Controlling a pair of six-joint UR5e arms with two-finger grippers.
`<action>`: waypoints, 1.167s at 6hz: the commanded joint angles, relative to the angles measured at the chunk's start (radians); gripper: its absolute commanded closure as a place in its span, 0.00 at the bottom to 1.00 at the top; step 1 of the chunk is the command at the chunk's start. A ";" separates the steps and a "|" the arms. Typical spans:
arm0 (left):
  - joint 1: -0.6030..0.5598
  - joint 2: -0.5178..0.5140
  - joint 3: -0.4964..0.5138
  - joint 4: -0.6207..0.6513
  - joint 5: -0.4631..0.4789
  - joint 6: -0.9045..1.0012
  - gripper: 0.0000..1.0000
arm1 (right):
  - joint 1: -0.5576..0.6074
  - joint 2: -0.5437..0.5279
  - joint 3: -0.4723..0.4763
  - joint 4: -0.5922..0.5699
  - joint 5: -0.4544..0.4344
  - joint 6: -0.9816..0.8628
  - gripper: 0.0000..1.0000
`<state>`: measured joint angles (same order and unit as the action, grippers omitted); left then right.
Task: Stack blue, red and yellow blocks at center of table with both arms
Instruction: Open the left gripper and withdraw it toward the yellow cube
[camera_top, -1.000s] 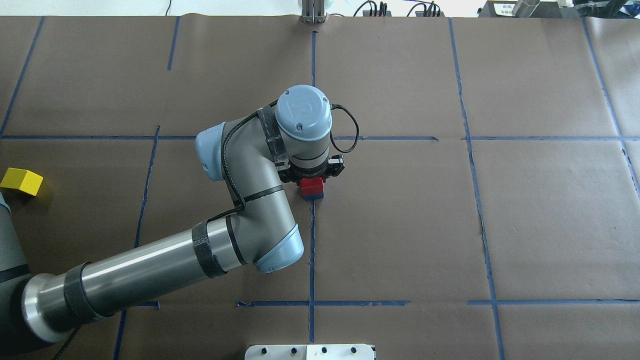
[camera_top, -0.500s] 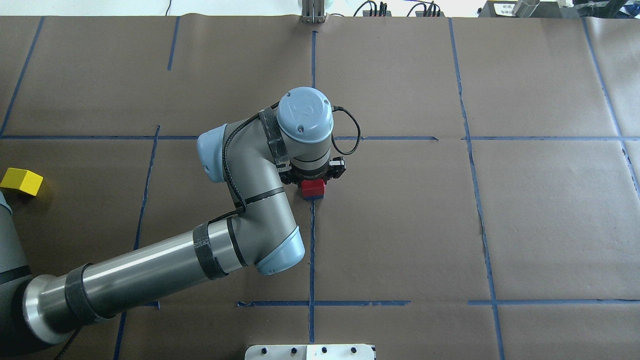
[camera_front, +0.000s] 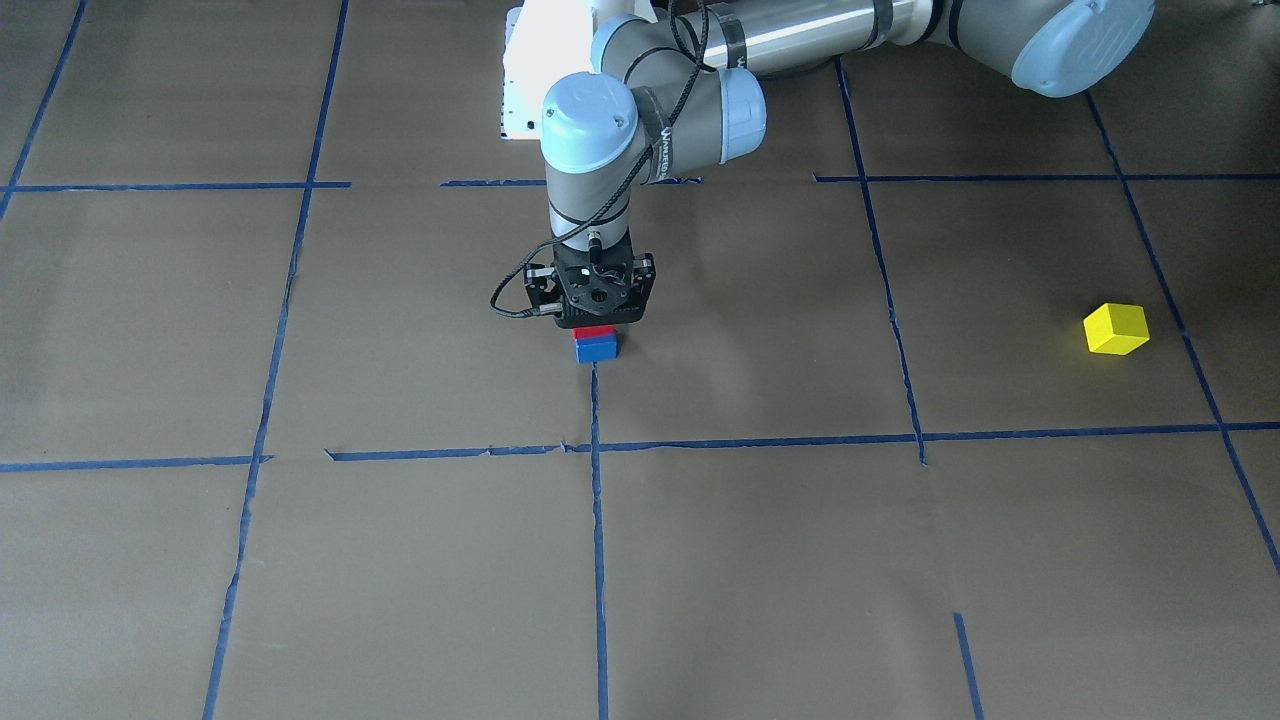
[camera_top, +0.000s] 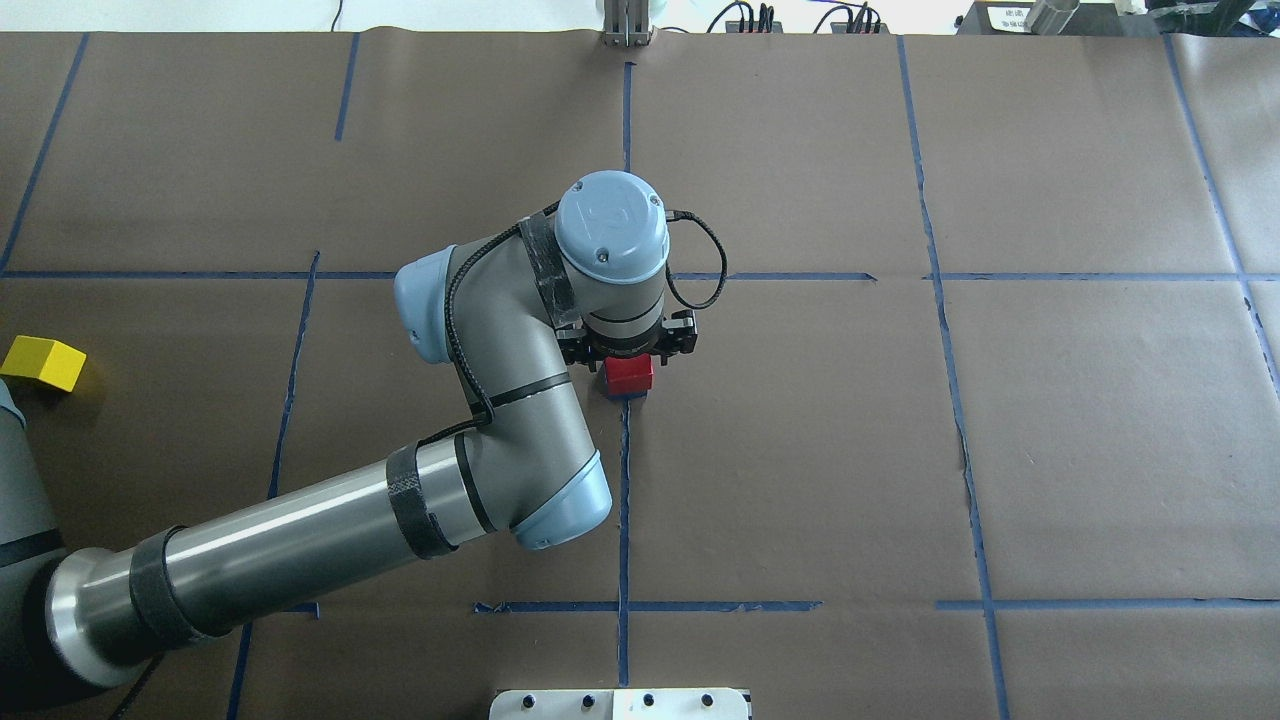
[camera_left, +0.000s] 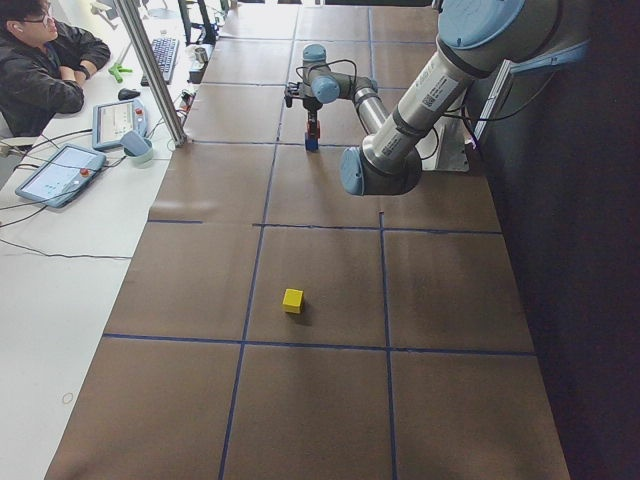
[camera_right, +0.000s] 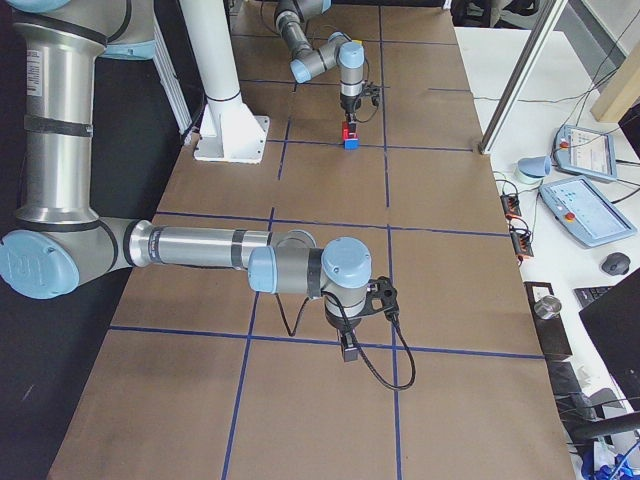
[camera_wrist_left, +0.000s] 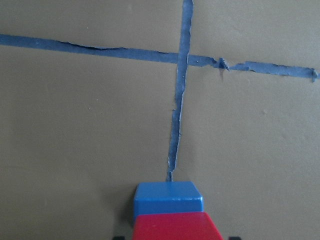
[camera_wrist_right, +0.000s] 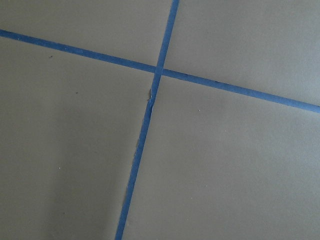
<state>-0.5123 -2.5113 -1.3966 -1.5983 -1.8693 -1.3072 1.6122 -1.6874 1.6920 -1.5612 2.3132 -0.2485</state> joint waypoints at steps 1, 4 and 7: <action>-0.043 0.003 -0.056 0.014 -0.007 0.016 0.00 | 0.000 0.000 0.000 0.001 0.000 0.000 0.00; -0.245 0.348 -0.458 0.149 -0.126 0.387 0.00 | 0.000 0.000 0.000 0.001 0.000 0.000 0.00; -0.588 0.799 -0.529 0.047 -0.371 0.931 0.00 | 0.000 0.000 0.000 0.000 0.000 0.000 0.00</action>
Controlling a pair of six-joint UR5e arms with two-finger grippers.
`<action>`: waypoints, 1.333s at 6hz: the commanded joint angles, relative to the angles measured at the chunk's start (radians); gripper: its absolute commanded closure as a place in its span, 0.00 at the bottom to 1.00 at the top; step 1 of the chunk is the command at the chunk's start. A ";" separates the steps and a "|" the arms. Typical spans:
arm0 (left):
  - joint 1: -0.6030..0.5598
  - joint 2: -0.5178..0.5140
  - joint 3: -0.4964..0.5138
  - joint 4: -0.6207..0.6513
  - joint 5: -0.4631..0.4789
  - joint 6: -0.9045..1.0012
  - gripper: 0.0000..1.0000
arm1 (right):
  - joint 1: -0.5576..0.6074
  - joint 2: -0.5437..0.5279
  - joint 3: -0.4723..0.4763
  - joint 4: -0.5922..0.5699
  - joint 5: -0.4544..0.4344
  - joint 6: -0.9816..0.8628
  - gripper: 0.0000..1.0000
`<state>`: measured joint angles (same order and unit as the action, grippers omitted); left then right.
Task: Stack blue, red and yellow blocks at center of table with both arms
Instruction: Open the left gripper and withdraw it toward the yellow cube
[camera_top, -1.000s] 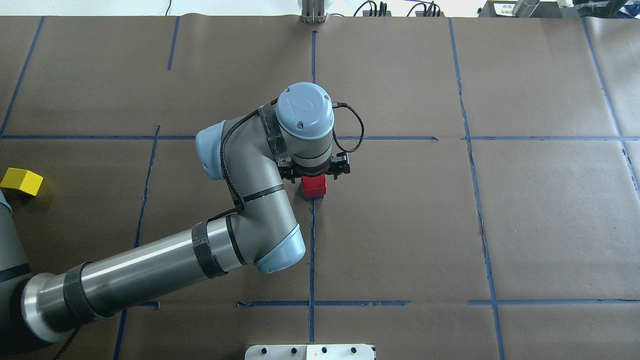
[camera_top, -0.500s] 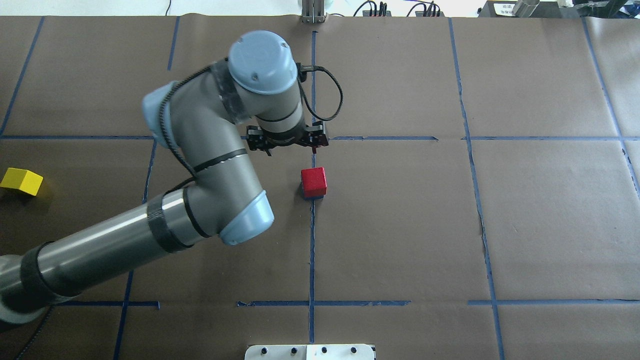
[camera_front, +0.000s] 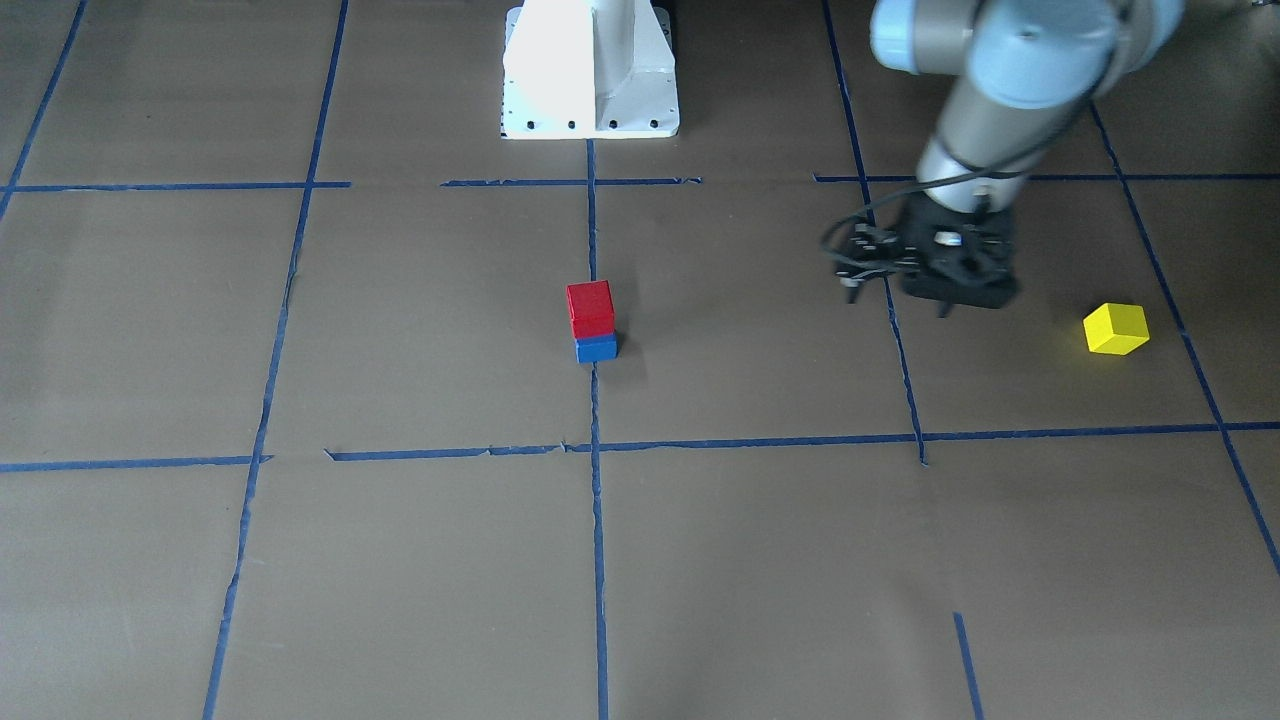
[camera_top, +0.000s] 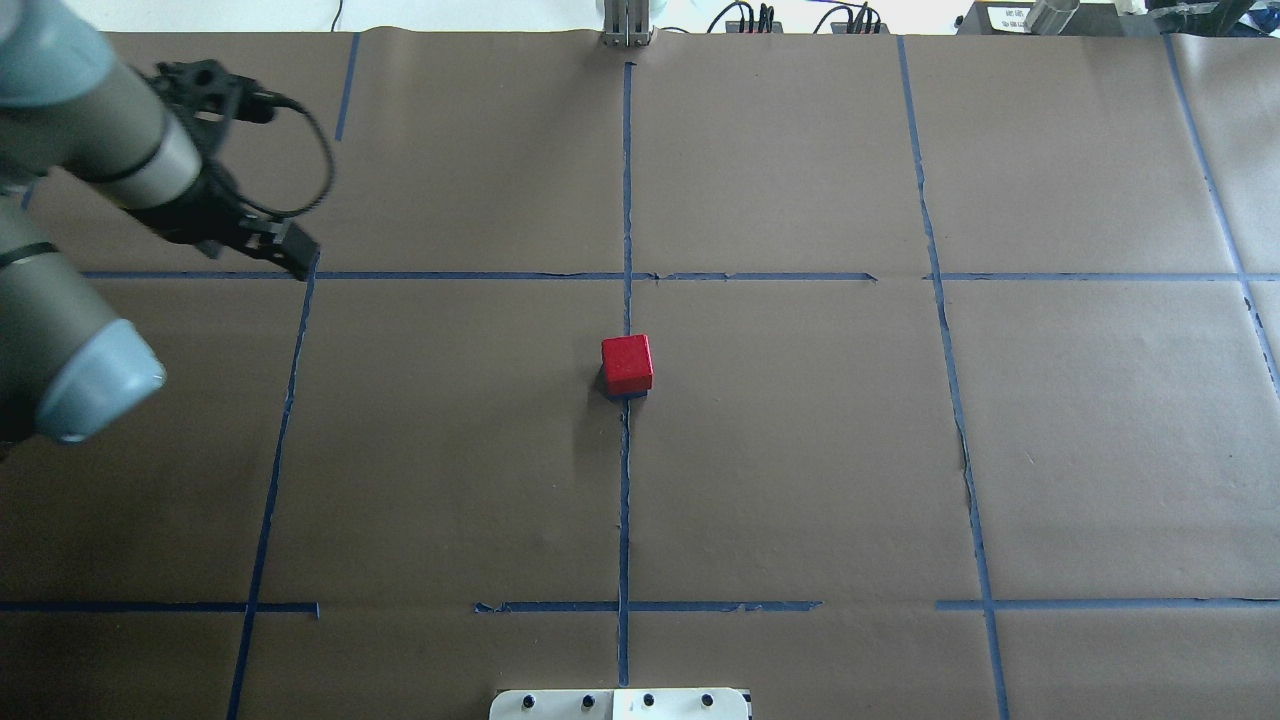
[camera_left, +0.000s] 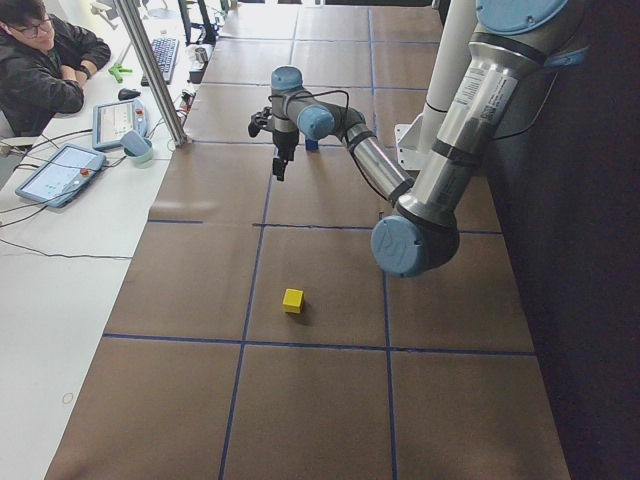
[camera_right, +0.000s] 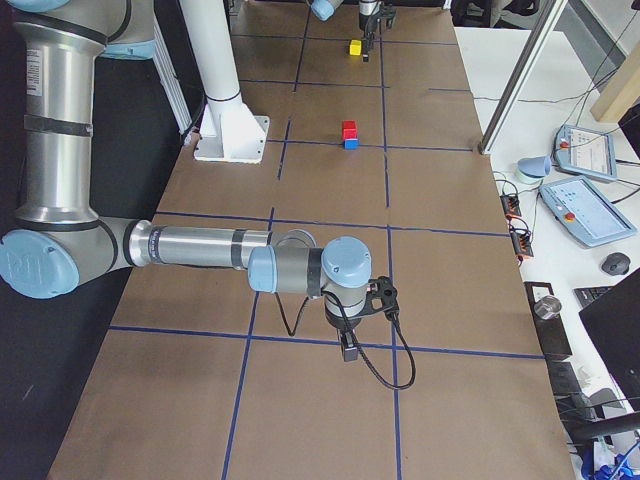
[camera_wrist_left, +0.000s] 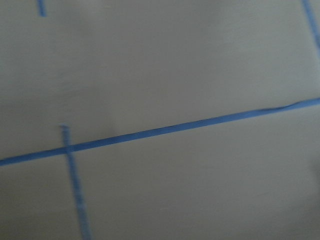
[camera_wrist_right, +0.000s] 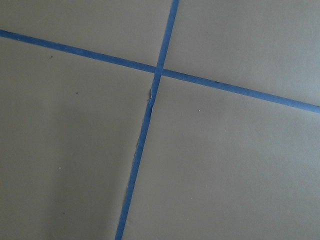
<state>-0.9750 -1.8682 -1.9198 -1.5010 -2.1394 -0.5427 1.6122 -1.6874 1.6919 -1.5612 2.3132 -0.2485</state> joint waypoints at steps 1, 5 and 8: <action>-0.204 0.282 0.016 -0.132 -0.149 0.269 0.00 | -0.001 0.002 0.000 -0.003 -0.003 0.000 0.00; -0.206 0.428 0.328 -0.775 -0.143 0.001 0.00 | -0.014 0.003 0.000 -0.003 -0.005 0.000 0.00; -0.163 0.397 0.407 -0.843 -0.136 -0.086 0.00 | -0.014 0.002 0.000 -0.003 -0.005 0.000 0.00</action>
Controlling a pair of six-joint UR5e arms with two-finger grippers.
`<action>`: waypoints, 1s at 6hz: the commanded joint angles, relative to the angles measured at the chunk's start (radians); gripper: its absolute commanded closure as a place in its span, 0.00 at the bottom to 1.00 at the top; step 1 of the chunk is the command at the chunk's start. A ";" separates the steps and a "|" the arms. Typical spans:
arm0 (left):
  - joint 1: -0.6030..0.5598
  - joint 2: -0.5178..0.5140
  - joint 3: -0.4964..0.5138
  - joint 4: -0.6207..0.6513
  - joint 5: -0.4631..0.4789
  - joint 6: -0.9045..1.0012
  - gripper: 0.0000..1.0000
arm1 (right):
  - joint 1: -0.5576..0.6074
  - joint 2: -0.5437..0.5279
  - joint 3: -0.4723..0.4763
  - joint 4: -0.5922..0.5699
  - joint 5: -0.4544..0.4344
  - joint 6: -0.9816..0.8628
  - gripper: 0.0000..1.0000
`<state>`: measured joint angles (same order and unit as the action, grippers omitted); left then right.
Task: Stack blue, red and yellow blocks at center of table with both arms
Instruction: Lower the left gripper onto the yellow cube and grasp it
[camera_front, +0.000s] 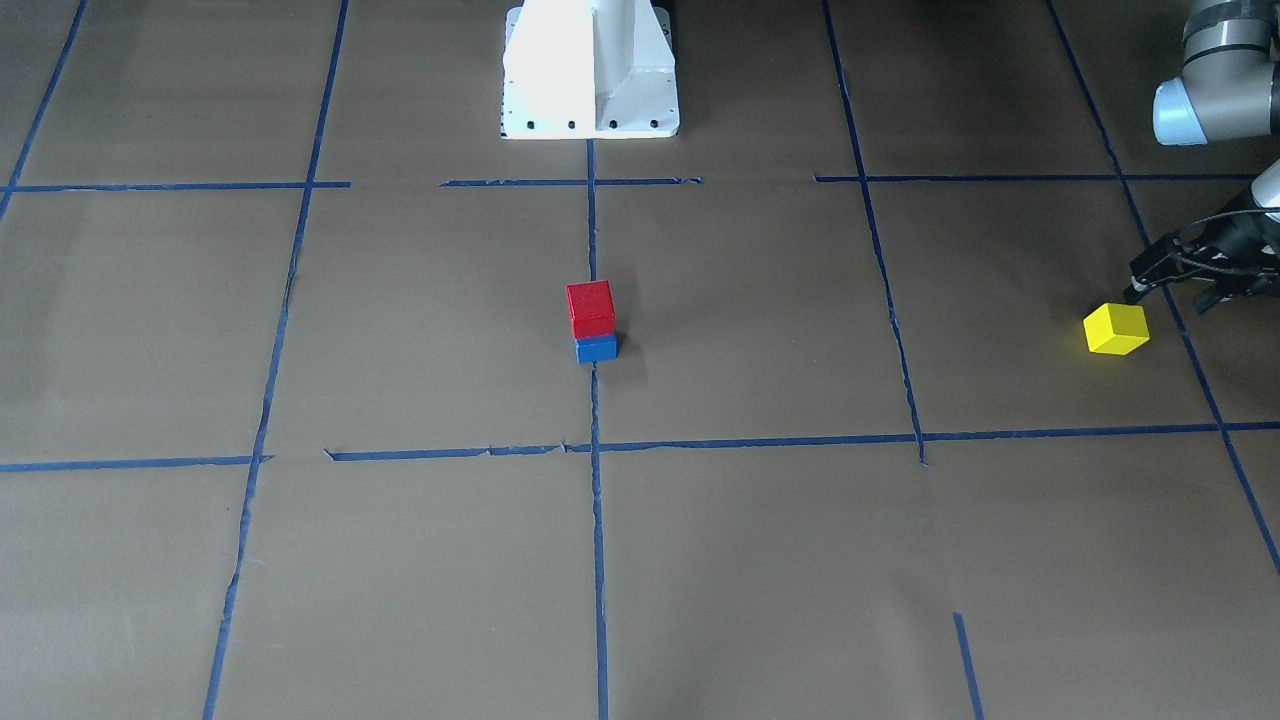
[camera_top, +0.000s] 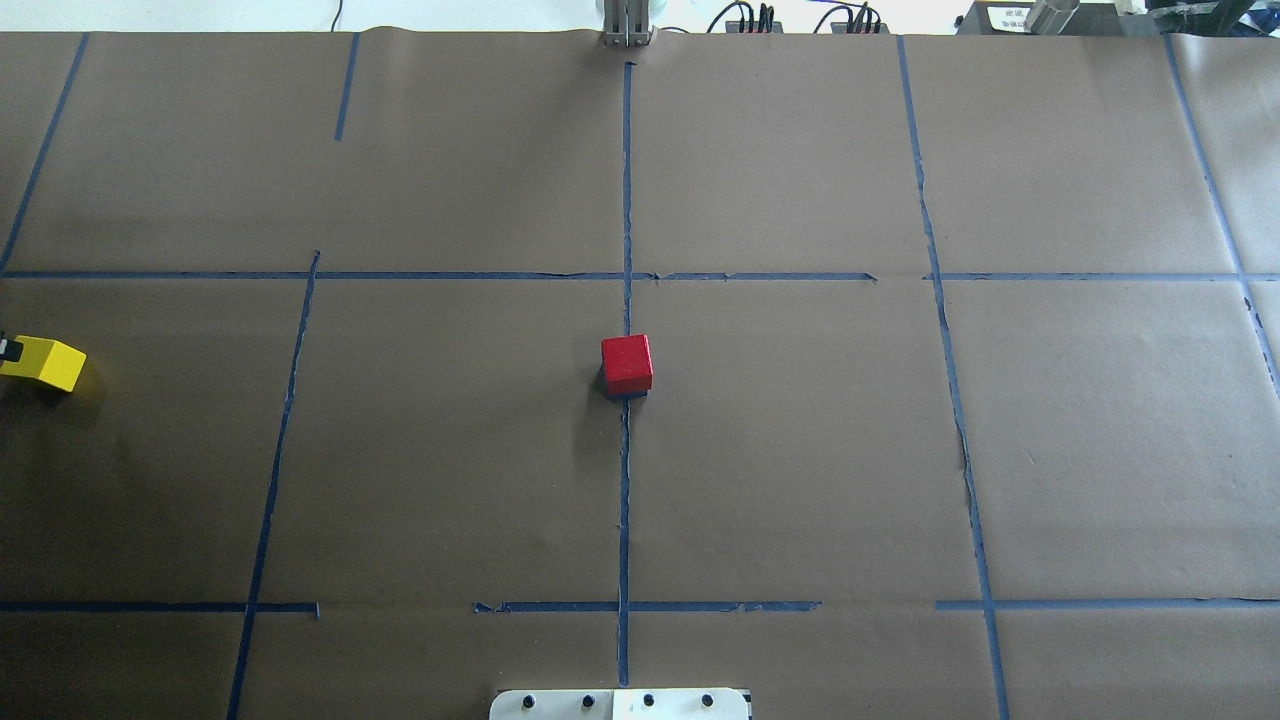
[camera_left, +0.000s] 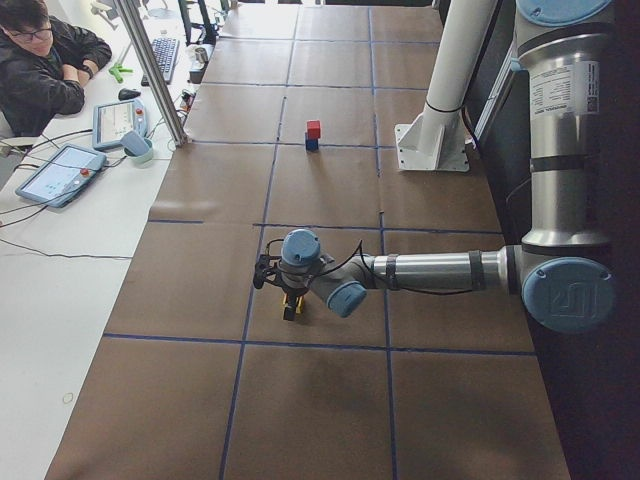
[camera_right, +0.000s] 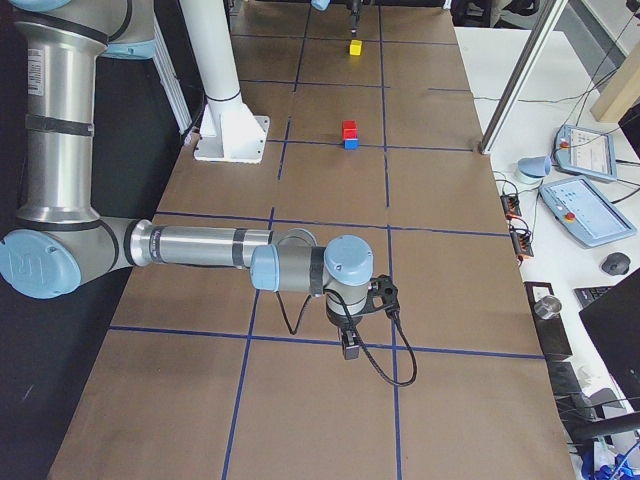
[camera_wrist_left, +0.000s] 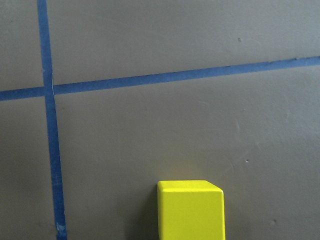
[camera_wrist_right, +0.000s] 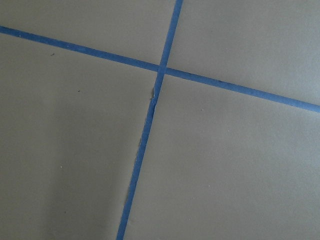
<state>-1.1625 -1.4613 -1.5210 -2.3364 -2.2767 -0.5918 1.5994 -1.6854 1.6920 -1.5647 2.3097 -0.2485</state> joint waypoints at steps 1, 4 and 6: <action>0.044 -0.019 0.010 -0.008 0.003 -0.054 0.00 | 0.000 0.000 0.000 0.000 -0.003 0.000 0.00; 0.105 -0.027 0.044 -0.008 0.069 -0.057 0.00 | -0.001 0.000 -0.008 0.002 -0.004 0.000 0.00; 0.113 -0.031 0.058 -0.006 0.071 -0.053 0.25 | 0.000 0.000 -0.015 0.002 -0.007 -0.001 0.00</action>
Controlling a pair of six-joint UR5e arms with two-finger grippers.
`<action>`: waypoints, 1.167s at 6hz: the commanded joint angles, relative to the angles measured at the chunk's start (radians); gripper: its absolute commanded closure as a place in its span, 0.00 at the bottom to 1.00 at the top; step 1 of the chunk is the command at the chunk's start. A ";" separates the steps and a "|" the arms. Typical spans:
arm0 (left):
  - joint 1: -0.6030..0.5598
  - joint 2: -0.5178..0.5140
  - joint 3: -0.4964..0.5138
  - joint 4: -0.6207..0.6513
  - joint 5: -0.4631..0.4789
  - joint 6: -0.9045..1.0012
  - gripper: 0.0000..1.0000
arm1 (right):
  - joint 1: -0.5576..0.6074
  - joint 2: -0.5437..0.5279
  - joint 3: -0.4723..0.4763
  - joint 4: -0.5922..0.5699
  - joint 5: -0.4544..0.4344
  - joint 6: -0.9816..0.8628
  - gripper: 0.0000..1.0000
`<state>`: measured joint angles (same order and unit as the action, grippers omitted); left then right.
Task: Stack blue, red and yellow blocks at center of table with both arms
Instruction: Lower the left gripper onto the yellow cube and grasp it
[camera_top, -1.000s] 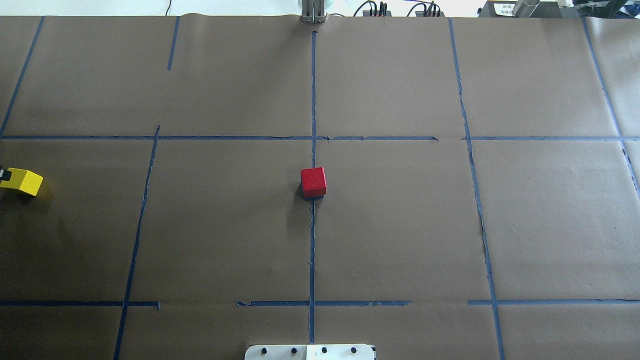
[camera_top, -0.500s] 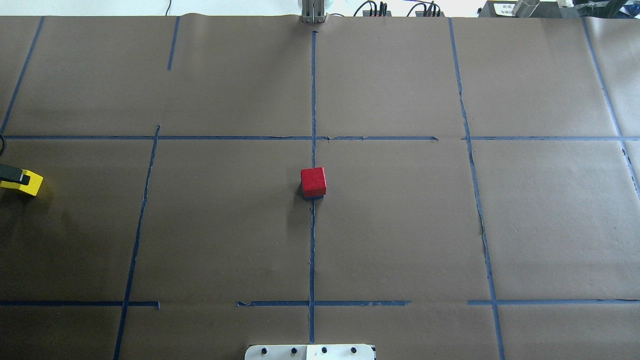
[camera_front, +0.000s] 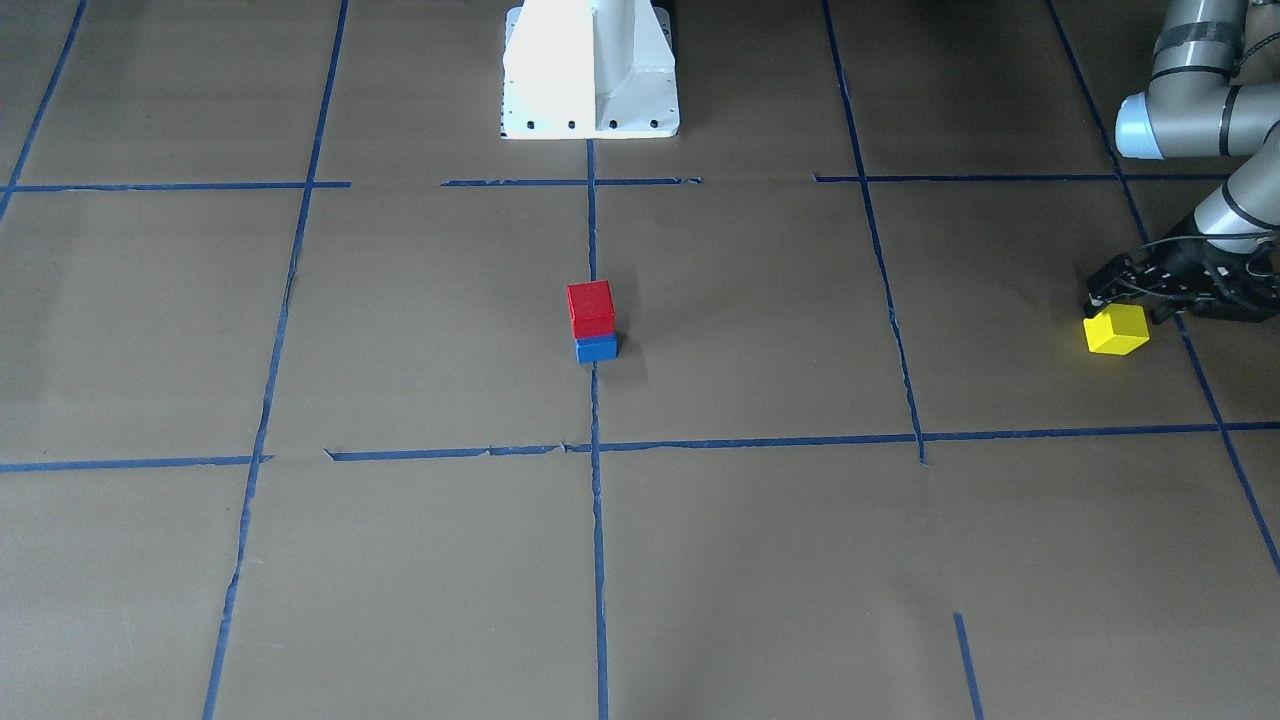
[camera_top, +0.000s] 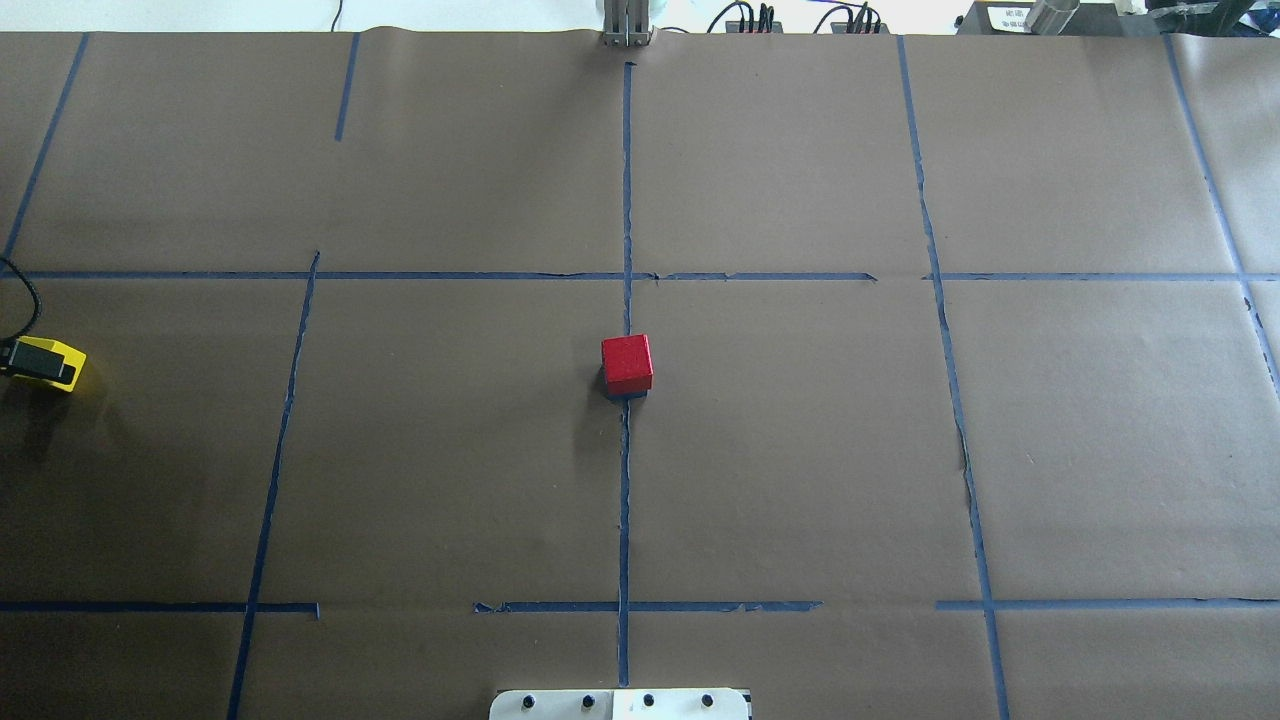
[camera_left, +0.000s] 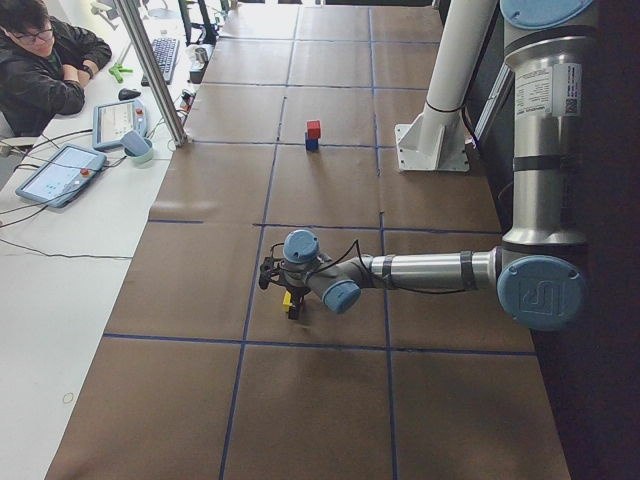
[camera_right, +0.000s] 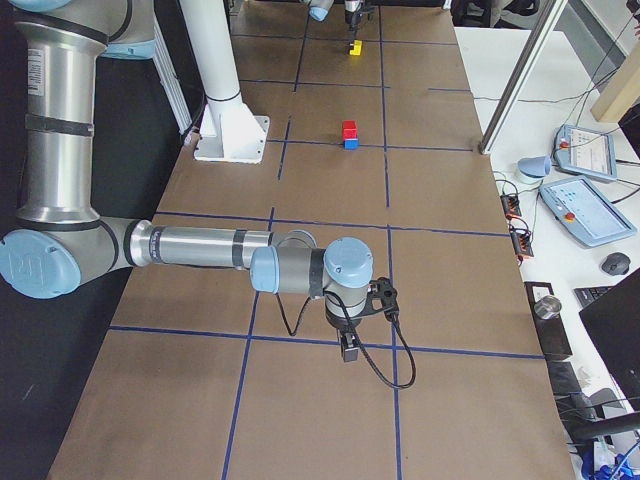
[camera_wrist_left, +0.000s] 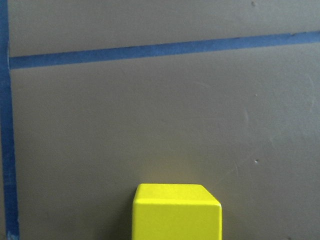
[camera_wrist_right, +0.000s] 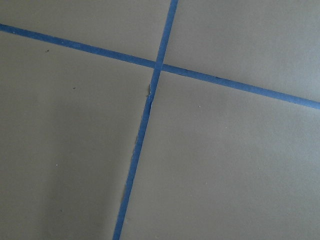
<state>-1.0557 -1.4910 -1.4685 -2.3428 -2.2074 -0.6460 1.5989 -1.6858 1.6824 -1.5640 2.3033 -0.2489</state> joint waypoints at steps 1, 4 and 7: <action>0.028 -0.003 0.005 0.003 0.003 0.002 0.70 | 0.001 0.000 -0.009 0.002 -0.001 -0.001 0.00; 0.026 -0.060 -0.024 0.028 0.003 0.002 0.98 | -0.001 0.000 -0.010 0.004 0.005 0.000 0.00; 0.029 -0.339 -0.264 0.552 0.008 -0.006 0.98 | 0.000 0.000 -0.010 0.004 0.007 0.000 0.00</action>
<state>-1.0284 -1.7189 -1.6622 -1.9662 -2.2015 -0.6466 1.5994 -1.6858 1.6726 -1.5600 2.3100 -0.2485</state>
